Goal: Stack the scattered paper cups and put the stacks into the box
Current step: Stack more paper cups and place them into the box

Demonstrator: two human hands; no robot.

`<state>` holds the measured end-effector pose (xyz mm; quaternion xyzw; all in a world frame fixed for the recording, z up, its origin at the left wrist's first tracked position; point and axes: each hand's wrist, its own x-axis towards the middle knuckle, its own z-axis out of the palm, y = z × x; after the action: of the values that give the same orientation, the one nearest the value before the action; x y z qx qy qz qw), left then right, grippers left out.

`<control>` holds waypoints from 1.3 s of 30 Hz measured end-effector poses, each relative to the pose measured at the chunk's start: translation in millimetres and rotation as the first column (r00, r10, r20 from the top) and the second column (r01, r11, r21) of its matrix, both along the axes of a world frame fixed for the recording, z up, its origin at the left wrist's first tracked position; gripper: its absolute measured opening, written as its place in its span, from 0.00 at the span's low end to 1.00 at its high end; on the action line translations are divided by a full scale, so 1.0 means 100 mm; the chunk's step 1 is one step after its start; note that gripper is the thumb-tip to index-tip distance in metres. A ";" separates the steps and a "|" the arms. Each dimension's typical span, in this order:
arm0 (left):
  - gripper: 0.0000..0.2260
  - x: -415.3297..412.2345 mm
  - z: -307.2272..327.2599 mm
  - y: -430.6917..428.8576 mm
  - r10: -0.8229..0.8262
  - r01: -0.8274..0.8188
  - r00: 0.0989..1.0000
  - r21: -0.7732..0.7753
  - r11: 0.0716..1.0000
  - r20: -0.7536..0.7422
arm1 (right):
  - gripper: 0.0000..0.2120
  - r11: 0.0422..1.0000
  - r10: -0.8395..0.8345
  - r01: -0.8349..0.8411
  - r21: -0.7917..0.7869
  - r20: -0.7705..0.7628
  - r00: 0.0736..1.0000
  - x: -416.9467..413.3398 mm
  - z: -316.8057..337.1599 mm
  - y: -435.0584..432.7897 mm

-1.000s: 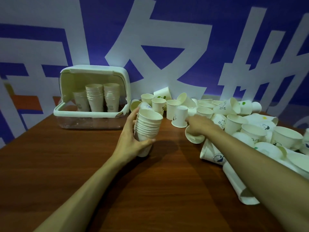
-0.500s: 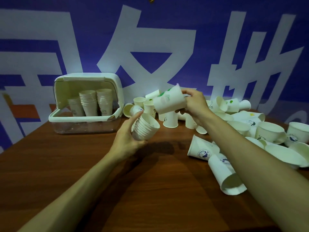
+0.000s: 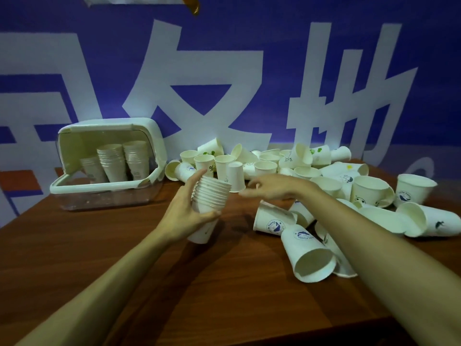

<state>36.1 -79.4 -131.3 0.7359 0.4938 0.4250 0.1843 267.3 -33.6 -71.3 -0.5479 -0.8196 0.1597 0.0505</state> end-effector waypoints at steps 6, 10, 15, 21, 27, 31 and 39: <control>0.39 0.05 0.01 -0.01 0.032 -0.030 0.999 -0.061 0.998 0.039 | 0.37 1.000 -0.029 0.028 0.012 0.113 0.993 0.11 -0.33 0.06; 0.40 0.01 0.03 0.02 -0.009 0.021 0.997 -0.146 0.989 0.079 | 0.34 0.976 -0.129 0.184 0.112 -0.380 0.916 0.06 -0.22 0.05; 0.40 0.01 0.02 0.02 -0.077 0.086 0.994 -0.118 0.989 0.077 | 0.28 0.945 -0.187 0.322 -0.059 -0.904 0.383 -0.09 0.00 0.09; 0.41 0.03 -0.01 -0.01 -0.094 0.101 0.986 -0.042 0.994 0.138 | 0.17 0.988 -0.130 0.131 -0.080 -0.888 0.442 -0.39 -0.01 0.03; 0.45 -0.11 -0.04 -0.01 -0.004 0.004 0.999 -0.005 1.000 0.046 | 0.18 0.996 -0.080 0.019 -0.084 -0.822 0.564 -0.39 0.03 0.01; 0.45 -0.04 -0.02 -0.02 -0.024 0.029 0.997 0.058 0.998 -0.079 | 0.24 0.983 0.039 -0.146 -0.115 -0.642 0.766 -0.37 0.10 -0.12; 0.45 0.23 -0.03 -0.04 -0.040 0.045 0.995 0.057 0.997 -0.087 | 0.36 0.977 0.100 -0.140 -0.163 -0.232 0.968 0.13 0.19 -0.30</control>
<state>58.7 -83.3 -134.3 0.7691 0.4726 0.4033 0.1501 280.3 -63.3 -52.5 -0.4781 -0.8229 0.2956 0.0829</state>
